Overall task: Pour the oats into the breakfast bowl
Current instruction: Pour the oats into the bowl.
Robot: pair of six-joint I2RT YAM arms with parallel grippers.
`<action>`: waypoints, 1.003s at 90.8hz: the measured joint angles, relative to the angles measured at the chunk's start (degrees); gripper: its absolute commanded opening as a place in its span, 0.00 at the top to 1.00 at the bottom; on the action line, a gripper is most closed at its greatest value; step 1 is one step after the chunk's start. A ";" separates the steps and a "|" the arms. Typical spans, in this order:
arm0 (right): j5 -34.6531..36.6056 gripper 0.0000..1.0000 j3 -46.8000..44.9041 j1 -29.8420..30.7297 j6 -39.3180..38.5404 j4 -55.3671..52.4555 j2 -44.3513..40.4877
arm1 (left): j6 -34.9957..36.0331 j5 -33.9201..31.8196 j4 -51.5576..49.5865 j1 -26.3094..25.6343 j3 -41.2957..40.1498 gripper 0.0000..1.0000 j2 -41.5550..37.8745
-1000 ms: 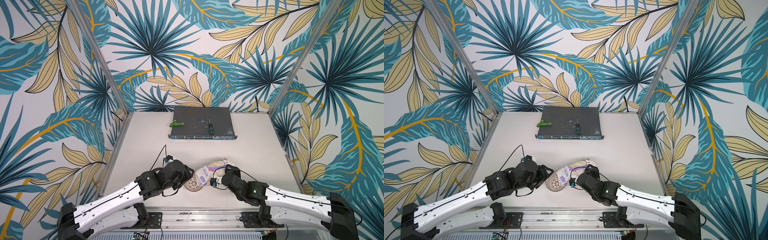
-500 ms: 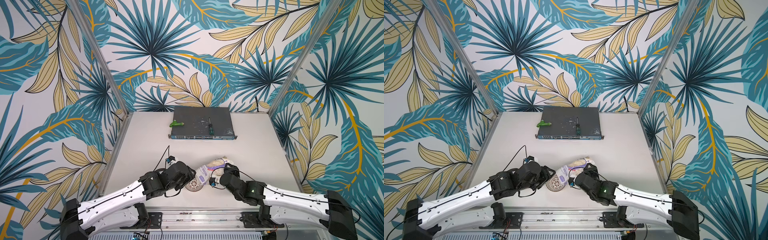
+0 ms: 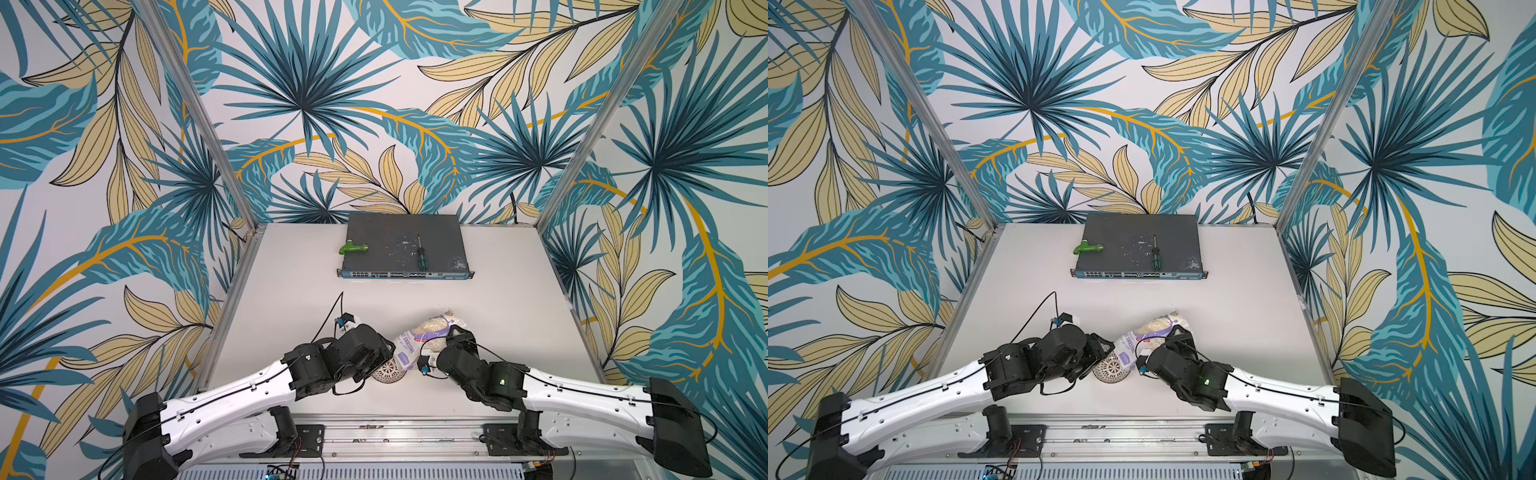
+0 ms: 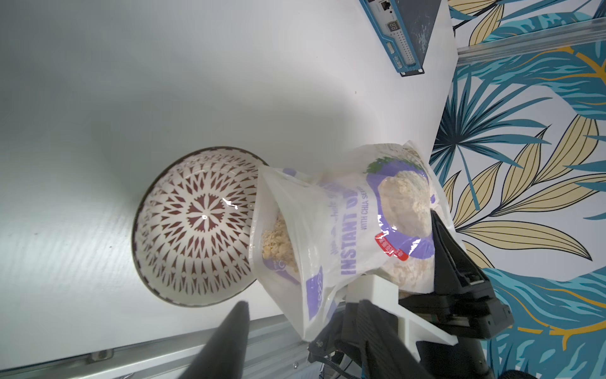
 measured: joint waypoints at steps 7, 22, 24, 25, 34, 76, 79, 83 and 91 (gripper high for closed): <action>0.61 1.00 0.04 0.13 -0.68 0.85 0.04 | -0.07 0.02 0.31 -0.11 0.00 0.46 0.46; 1.75 1.00 0.72 0.61 -1.84 1.88 0.85 | -0.04 0.04 0.92 -0.17 0.00 0.47 1.62; 1.84 1.00 0.79 0.68 -1.97 1.97 0.98 | -0.04 0.04 0.96 -0.17 0.00 0.47 1.73; 1.92 1.00 0.85 0.70 -2.01 2.01 1.05 | -0.07 0.04 0.96 -0.17 0.00 0.47 1.79; 2.34 1.00 1.18 0.98 -2.29 2.16 1.29 | -0.07 0.04 1.25 -0.17 0.00 0.47 2.16; 4.20 1.00 1.57 2.19 -3.61 2.95 2.97 | -0.07 -0.20 2.34 -0.17 -0.24 0.49 2.82; 4.35 1.00 1.62 2.27 -3.74 2.93 3.08 | -0.07 -0.20 2.40 -0.17 -0.33 0.50 2.95; 4.63 1.00 1.75 2.38 -3.93 2.95 3.30 | -0.09 -0.20 2.47 -0.17 -0.52 0.51 3.02; 5.05 1.00 2.12 2.60 -4.37 3.06 3.89 | -0.28 -0.44 2.47 -0.17 -0.74 0.52 3.04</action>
